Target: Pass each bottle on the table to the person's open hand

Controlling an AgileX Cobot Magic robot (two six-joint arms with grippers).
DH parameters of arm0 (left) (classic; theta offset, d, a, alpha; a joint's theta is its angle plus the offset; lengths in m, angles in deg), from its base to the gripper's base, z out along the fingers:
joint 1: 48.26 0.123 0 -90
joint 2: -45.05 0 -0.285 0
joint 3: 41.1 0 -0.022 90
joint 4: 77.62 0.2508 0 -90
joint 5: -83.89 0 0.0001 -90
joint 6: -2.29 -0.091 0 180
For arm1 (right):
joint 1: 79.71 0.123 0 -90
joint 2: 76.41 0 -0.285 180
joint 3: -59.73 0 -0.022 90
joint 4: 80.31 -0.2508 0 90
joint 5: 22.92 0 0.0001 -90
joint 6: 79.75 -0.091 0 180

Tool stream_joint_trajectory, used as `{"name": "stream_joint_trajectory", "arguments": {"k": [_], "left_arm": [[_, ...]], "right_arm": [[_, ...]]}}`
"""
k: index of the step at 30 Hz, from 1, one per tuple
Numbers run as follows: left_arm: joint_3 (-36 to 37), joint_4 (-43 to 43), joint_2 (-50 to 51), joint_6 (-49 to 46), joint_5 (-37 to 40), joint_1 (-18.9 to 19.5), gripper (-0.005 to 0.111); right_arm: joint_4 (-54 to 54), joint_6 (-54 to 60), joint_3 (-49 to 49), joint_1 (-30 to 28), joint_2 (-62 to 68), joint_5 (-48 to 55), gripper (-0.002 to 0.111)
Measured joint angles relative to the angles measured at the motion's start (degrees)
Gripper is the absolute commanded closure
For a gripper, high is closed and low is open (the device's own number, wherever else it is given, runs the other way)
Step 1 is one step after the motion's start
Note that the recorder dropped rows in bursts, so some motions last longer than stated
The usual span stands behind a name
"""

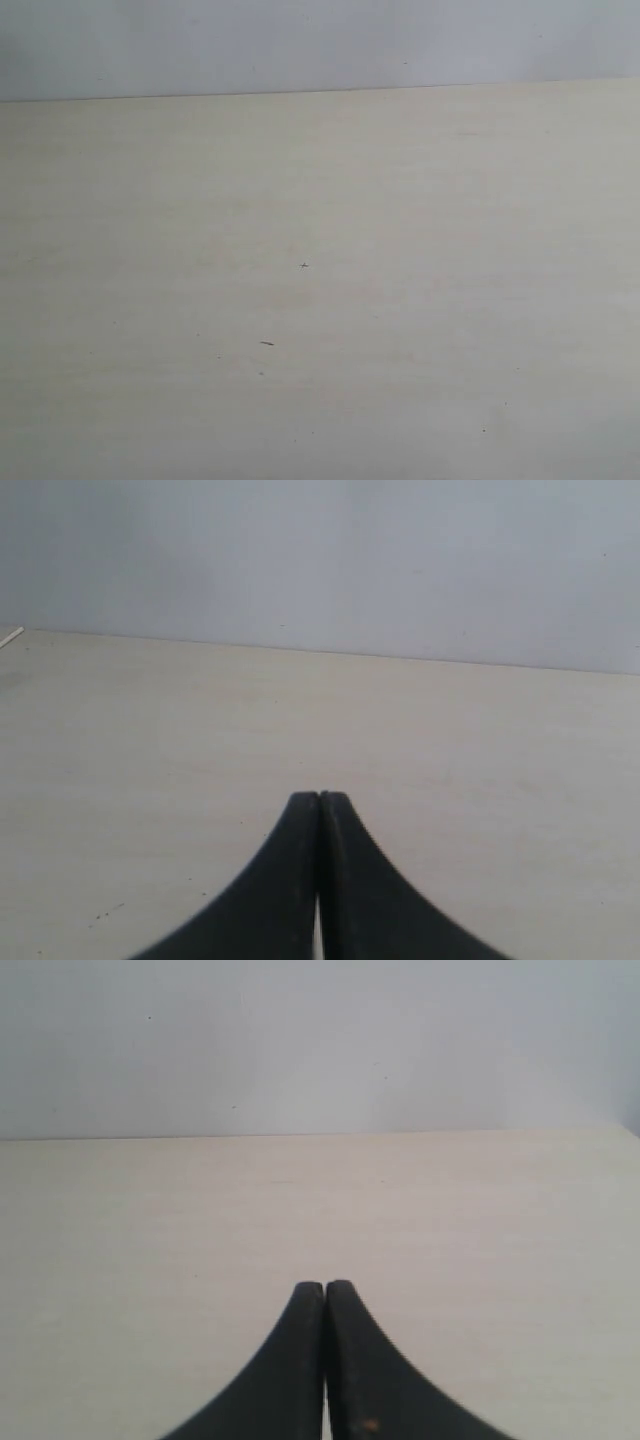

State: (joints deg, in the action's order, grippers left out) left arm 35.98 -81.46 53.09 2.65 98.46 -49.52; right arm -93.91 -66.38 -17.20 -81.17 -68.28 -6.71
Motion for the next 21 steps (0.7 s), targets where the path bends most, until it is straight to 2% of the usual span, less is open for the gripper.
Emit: {"name": "stream_joint_trajectory", "arguments": {"k": [5,10,21], "left_arm": [[0.0,0.0,0.0,0.0,0.76,0.0,0.107],[0.0,0.1,0.0,0.0,5.1,0.0,0.107],[0.0,0.21,0.0,0.0,6.02,0.0,0.107]], "right_arm": [[0.0,0.0,0.0,0.0,0.0,0.05,0.108],[0.0,0.0,0.0,0.0,0.0,0.05,0.108],[0.0,0.0,0.0,0.0,0.0,0.05,0.108]]}}
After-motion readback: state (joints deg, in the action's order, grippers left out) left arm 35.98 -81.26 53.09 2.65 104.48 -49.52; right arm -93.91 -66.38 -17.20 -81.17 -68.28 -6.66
